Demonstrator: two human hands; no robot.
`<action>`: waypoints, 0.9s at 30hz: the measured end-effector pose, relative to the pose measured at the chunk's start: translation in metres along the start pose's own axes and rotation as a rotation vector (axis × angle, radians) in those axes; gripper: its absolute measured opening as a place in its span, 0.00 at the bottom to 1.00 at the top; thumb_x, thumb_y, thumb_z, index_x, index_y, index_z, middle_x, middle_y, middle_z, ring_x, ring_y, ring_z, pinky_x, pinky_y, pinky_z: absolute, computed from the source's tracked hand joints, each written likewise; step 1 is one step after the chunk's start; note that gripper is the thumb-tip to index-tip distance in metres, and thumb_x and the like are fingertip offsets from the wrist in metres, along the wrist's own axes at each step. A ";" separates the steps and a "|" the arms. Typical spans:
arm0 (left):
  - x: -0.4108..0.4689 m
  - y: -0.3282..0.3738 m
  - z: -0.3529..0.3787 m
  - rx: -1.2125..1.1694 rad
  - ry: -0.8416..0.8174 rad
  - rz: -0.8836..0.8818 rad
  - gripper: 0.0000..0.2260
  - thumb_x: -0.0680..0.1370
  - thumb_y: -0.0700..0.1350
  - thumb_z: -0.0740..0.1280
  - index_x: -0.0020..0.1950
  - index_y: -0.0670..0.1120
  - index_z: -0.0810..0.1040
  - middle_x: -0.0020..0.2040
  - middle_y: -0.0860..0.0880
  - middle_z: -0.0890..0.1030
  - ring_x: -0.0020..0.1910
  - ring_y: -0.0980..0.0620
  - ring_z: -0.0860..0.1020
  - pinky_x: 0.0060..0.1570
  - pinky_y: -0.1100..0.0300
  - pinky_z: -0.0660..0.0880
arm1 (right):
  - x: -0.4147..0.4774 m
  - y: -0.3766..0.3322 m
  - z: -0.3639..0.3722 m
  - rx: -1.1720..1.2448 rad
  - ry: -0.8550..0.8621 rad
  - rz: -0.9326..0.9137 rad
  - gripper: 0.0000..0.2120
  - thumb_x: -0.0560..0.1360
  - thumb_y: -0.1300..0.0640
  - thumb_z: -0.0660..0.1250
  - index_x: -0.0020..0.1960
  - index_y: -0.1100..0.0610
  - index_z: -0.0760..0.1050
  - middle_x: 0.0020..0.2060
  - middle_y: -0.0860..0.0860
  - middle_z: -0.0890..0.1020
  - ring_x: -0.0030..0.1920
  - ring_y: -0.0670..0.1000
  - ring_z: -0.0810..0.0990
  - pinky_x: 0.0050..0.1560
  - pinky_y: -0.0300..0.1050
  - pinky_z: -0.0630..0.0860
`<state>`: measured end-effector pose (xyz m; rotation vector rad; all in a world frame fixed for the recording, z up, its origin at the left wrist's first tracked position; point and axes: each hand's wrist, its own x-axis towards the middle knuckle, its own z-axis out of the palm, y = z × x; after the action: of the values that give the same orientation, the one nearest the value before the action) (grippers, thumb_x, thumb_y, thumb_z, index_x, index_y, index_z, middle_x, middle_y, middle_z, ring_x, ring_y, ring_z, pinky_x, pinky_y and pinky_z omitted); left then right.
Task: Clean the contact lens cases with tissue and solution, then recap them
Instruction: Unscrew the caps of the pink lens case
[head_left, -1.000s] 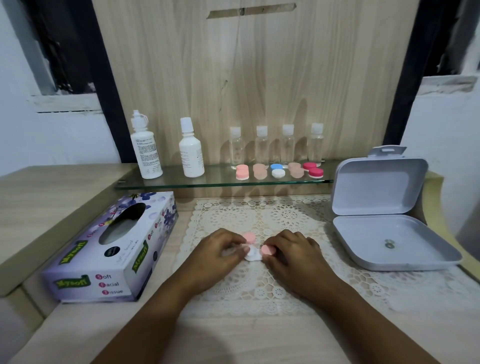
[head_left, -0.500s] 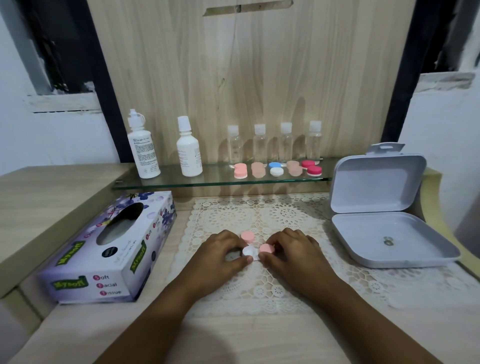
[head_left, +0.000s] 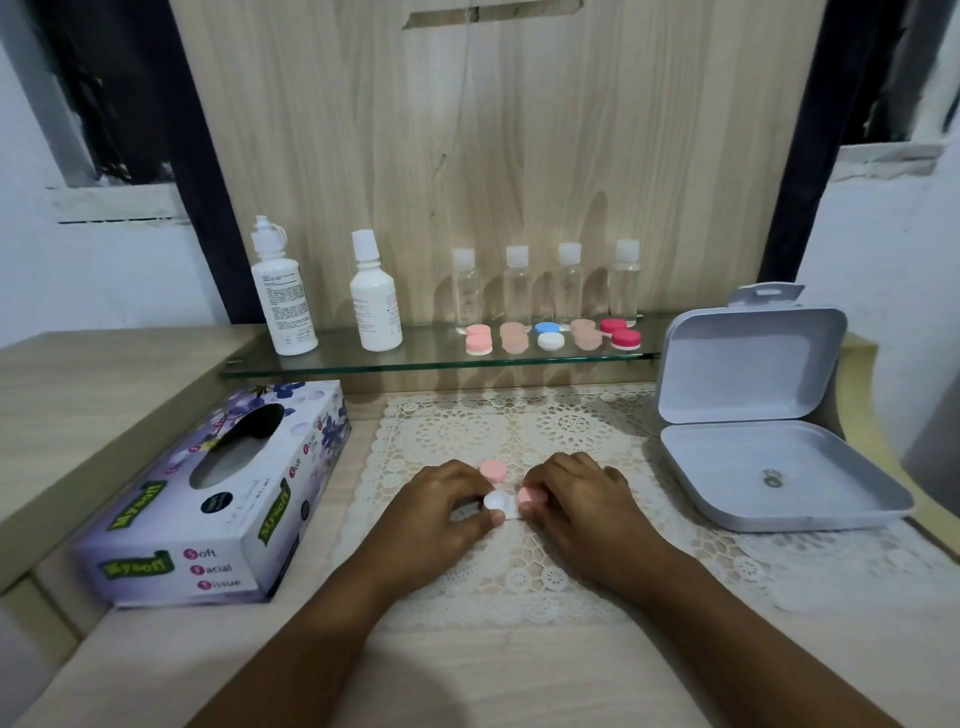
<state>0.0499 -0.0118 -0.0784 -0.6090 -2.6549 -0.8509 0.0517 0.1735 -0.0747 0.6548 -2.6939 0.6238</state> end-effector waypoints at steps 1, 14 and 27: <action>0.000 0.000 0.000 -0.001 0.000 0.001 0.11 0.74 0.51 0.69 0.55 0.51 0.80 0.50 0.63 0.74 0.53 0.60 0.71 0.49 0.76 0.63 | 0.000 0.000 0.000 0.003 -0.007 -0.003 0.17 0.73 0.45 0.52 0.54 0.51 0.73 0.49 0.43 0.74 0.54 0.46 0.69 0.55 0.48 0.63; 0.000 0.001 -0.001 -0.007 0.001 0.002 0.11 0.74 0.52 0.69 0.54 0.51 0.81 0.49 0.64 0.74 0.52 0.63 0.71 0.47 0.78 0.63 | 0.000 -0.001 -0.001 0.022 0.062 0.106 0.15 0.72 0.41 0.66 0.49 0.51 0.75 0.42 0.42 0.71 0.46 0.45 0.67 0.47 0.41 0.61; 0.000 0.002 -0.001 -0.023 0.005 -0.005 0.11 0.74 0.51 0.69 0.55 0.51 0.81 0.50 0.62 0.75 0.52 0.62 0.71 0.48 0.76 0.64 | -0.003 0.002 0.000 0.017 0.008 0.056 0.30 0.70 0.36 0.51 0.67 0.48 0.67 0.57 0.44 0.72 0.58 0.46 0.68 0.60 0.46 0.63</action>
<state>0.0513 -0.0113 -0.0768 -0.6051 -2.6465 -0.8838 0.0529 0.1763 -0.0765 0.5823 -2.7107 0.6627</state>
